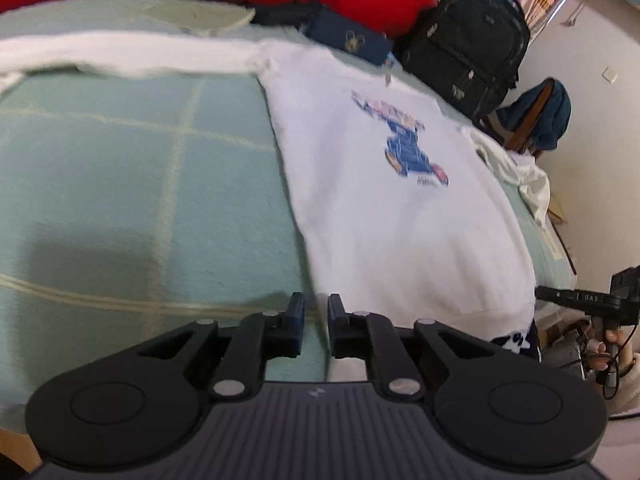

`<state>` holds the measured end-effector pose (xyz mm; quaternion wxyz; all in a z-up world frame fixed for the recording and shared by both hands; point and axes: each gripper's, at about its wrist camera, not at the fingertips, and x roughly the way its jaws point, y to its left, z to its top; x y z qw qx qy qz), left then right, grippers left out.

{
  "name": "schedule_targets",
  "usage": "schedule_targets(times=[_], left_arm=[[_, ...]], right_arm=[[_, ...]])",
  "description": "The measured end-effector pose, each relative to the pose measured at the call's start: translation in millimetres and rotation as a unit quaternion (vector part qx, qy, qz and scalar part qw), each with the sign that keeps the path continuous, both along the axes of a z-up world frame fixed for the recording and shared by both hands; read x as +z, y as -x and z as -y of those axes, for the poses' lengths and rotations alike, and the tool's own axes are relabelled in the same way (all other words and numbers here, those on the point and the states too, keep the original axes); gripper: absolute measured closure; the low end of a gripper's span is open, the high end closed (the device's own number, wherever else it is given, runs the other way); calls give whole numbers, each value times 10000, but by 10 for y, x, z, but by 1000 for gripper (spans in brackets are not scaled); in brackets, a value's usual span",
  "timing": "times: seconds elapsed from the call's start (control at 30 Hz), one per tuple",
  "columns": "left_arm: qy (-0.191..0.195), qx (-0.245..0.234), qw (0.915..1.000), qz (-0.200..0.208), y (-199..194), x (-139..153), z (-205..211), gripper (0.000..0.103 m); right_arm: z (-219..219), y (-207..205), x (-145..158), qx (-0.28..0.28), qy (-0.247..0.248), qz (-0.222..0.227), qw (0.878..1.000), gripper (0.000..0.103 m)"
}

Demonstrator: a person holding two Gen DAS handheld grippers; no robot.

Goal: Fold clothes

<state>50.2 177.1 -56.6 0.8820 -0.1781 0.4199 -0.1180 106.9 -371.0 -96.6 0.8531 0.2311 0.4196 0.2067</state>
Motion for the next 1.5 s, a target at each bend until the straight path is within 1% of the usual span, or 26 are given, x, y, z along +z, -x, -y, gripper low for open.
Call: schedule_targets(times=[0.03, 0.07, 0.1, 0.17, 0.27, 0.33, 0.4, 0.5, 0.57, 0.63, 0.77, 0.8, 0.83, 0.87, 0.9, 0.97, 1.03, 1.07, 1.1, 1.13, 1.2, 1.27, 1.3, 1.37, 1.47, 1.5], left_arm=[[-59, 48, 9999, 111, -29, 73, -31, 84], [-122, 92, 9996, 224, -65, 148, -61, 77], [-164, 127, 9993, 309, -120, 206, -85, 71], [-208, 128, 9990, 383, -306, 279, -105, 68], [-368, 94, 9985, 389, -644, 297, -45, 66], [-441, 93, 9987, 258, -894, 260, 7, 64], [-509, 93, 9986, 113, -1146, 218, 59, 60], [-602, 150, 9981, 26, -1462, 138, 80, 59], [-509, 276, 9983, -74, -1630, 52, 39, 59], [-383, 369, 9985, -160, -1768, -42, -14, 59], [-170, 503, 9984, -180, -1973, -192, -105, 58], [-124, 493, 9986, -151, -2021, -212, -112, 56], [-83, 476, 9988, -117, -2069, -228, -117, 55], [-43, 459, 9989, -83, -2117, -245, -121, 53], [-33, 456, 9989, -51, -2170, -252, -115, 53], [-29, 458, 9989, 11, -2277, -261, -100, 53], [-48, 453, 9989, 94, -2378, -267, -81, 56], [-67, 451, 9989, 132, -2435, -271, -67, 66], [-112, 489, 9986, 138, -2492, -282, -56, 88], [-189, 533, 9984, 96, -2547, -294, -45, 94], [-373, 621, 9972, 162, -2591, -271, -11, 95], [-738, 624, 9947, 337, -2590, -200, 50, 95], [-779, 623, 9943, 382, -2588, -173, 59, 95], [-946, 602, 9932, 313, -2594, -178, 67, 93], [-1262, 568, 9902, 184, -2585, -184, 77, 85], [-1383, 609, 9883, 186, -2539, -159, 68, 85]], right_arm=[[12, 20, 16, -8, 57, -13, 10000, 80], [-1, -73, 71, -8, 48, 49, 10000, 77], [-15, -167, 125, -8, 39, 111, 9999, 71], [-42, -354, 234, -9, 21, 235, 9997, 69], [-84, -635, 397, -9, -6, 421, 9991, 65], [-132, -891, 459, 1, 52, 453, 9990, 64], [-169, -1242, 441, -9, -20, 299, 9995, 64], [-238, -1706, 375, -31, -107, 109, 9999, 64], [-308, -1957, 311, -33, -74, 33, 10000, 64], [-395, -2125, 230, -58, 137, -28, 9999, 64], [-524, -2350, 109, 24, 108, -9, 9999, 64], [-555, -2391, 94, 54, 90, 13, 9999, 65], [-604, -2413, 95, 80, 226, 77, 9997, 70], [-653, -2435, 97, 106, 362, 140, 9992, 78], [-702, -2457, 98, 132, 499, 204, 9985, 92], [-752, -2448, 130, 172, 794, 356, 9961, 93], [-729, -2453, 189, 66, 1025, 496, 9935, 93], [-679, -2474, 212, 8, 1016, 508, 9935, 93], [-627, -2498, 222, -65, 957, 505, 9941, 93], [-576, -2522, 232, -138, 898, 502, 9946, 95], [-538, -2560, 228, -193, 945, 460, 9943, 95], [-538, -2579, 217, -207, 1041, 456, 9933, 95], [-557, -2580, 207, -193, 1115, 472, 9925, 95], [-589, -2566, 210, -179, 1220, 484, 9912, 94], [-588, -2516, 260, -223, 1302, 477, 9901, 91], [-579, -2466, 311, -255, 1341, 521, 9893, 88]])
